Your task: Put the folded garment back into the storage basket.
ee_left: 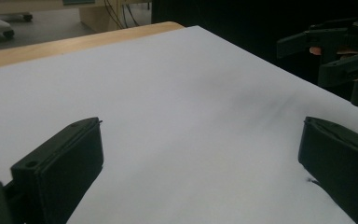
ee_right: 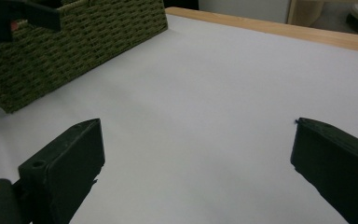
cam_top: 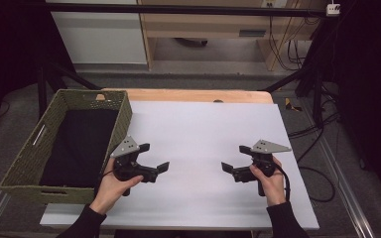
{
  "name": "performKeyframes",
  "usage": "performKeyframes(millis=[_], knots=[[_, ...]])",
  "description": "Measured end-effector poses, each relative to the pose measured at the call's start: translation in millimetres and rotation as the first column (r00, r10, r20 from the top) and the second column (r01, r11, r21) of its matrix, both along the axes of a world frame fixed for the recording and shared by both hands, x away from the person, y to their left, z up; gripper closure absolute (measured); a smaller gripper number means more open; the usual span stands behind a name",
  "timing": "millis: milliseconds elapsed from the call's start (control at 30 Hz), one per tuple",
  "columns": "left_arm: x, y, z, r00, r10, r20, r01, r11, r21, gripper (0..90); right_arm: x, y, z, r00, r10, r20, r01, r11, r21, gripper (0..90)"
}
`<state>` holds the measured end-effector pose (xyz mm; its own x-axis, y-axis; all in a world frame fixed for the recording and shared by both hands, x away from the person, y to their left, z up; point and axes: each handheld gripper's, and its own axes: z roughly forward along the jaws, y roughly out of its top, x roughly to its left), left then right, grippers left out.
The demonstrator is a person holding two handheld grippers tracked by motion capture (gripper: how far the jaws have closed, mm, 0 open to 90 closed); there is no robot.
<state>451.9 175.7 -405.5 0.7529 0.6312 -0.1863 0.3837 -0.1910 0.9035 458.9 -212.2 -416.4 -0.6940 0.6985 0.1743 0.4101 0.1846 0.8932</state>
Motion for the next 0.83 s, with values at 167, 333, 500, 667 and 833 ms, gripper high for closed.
performKeyframes(millis=[167, 333, 500, 667, 833], knots=[[-4.0, -2.6, -17.8, 0.9998, -0.002, -0.018, 0.002, 1.0, 0.005, 0.0, -2.1, -16.6, -12.9, 0.9999, -0.005, -0.013, 0.005, 1.0, 0.004, 4.0], [-9.9, -1.2, -36.6, 0.9998, -0.011, -0.018, 0.011, 0.9999, 0.011, 0.0, -5.6, -33.7, -25.9, 0.9996, -0.025, -0.014, 0.025, 0.9996, 0.008, 4.7], [-11.1, 0.5, -46.0, 0.9997, -0.006, -0.022, 0.007, 0.999, 0.043, 0.0, -9.3, -44.5, -35.4, 0.9993, -0.031, -0.02, 0.031, 0.9995, 0.0, 4.6], [-14.0, 2.4, -50.7, 0.9998, 0.002, -0.02, -0.001, 0.9996, 0.027, 0.0, -13.3, -53.1, -44.2, 0.9985, -0.041, -0.036, 0.041, 0.9991, 0.012, 4.1], [-15.6, 3.5, -55.7, 0.9997, -0.006, -0.023, 0.007, 0.9995, 0.032, 0.0, -13.0, -54.4, -51.3, 0.9971, -0.043, -0.062, 0.044, 0.999, 0.004, 3.7]])
